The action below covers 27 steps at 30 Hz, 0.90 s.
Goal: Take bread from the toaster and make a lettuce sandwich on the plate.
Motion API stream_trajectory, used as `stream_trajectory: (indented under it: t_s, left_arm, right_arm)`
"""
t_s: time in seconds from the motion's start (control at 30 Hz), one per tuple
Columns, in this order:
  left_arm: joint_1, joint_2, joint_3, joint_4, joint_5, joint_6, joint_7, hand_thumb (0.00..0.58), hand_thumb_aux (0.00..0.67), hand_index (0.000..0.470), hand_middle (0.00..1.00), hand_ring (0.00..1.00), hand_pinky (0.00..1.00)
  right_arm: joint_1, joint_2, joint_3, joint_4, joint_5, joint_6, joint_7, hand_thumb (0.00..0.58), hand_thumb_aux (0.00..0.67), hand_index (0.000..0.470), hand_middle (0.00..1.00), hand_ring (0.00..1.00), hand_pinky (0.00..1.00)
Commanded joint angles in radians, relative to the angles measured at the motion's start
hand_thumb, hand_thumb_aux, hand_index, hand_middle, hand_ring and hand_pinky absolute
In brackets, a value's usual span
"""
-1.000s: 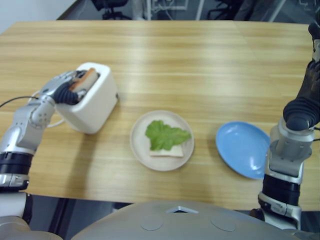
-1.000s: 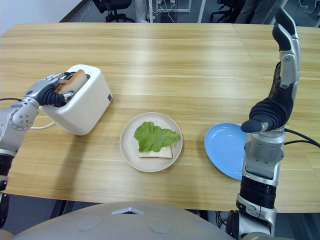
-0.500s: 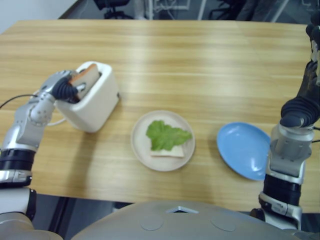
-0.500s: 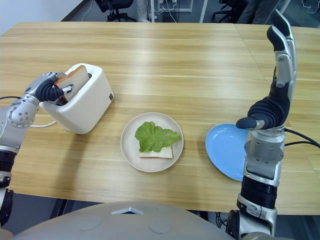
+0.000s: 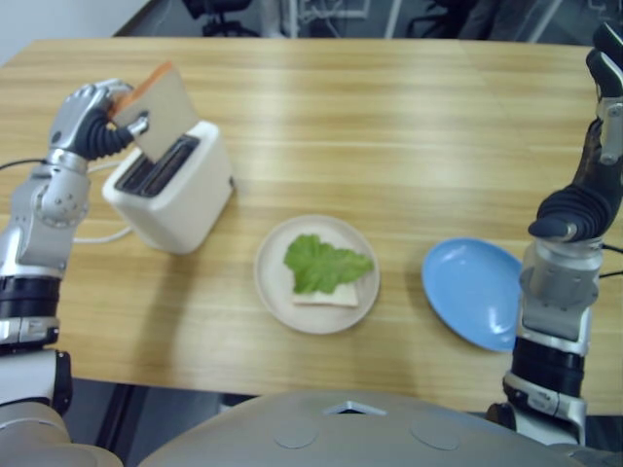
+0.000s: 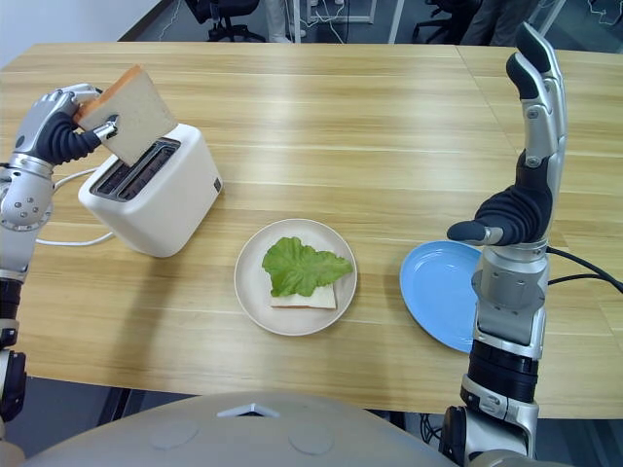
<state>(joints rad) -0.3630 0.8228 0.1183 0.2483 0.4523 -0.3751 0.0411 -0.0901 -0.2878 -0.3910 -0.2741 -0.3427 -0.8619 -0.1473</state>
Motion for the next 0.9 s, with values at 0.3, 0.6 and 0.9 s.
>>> stream_trajectory:
  t_s: [0.3,0.6,0.9]
  left_arm:
    - [-0.008,0.003,-0.010,-0.157,0.058,-0.127,0.048,0.580,0.670,0.460,1.00,1.00,1.00]
    - [-0.053,-0.067,-0.159,-0.180,0.252,-0.215,0.091,0.580,0.670,0.460,1.00,1.00,1.00]
    - [-0.050,-0.152,-0.367,-0.168,0.551,-0.260,0.240,0.580,0.670,0.460,1.00,1.00,1.00]
  right_arm:
    - [-0.026,-0.016,0.027,0.062,-0.029,-0.001,-0.014,0.000,0.000,0.000,0.00,0.00,0.00]
    - [-0.080,-0.073,0.064,0.216,-0.056,0.041,-0.007,0.000,0.000,0.000,0.00,0.00,0.00]
    - [-0.125,-0.161,0.132,0.334,-0.100,0.106,0.023,0.000,0.000,0.000,0.00,0.00,0.00]
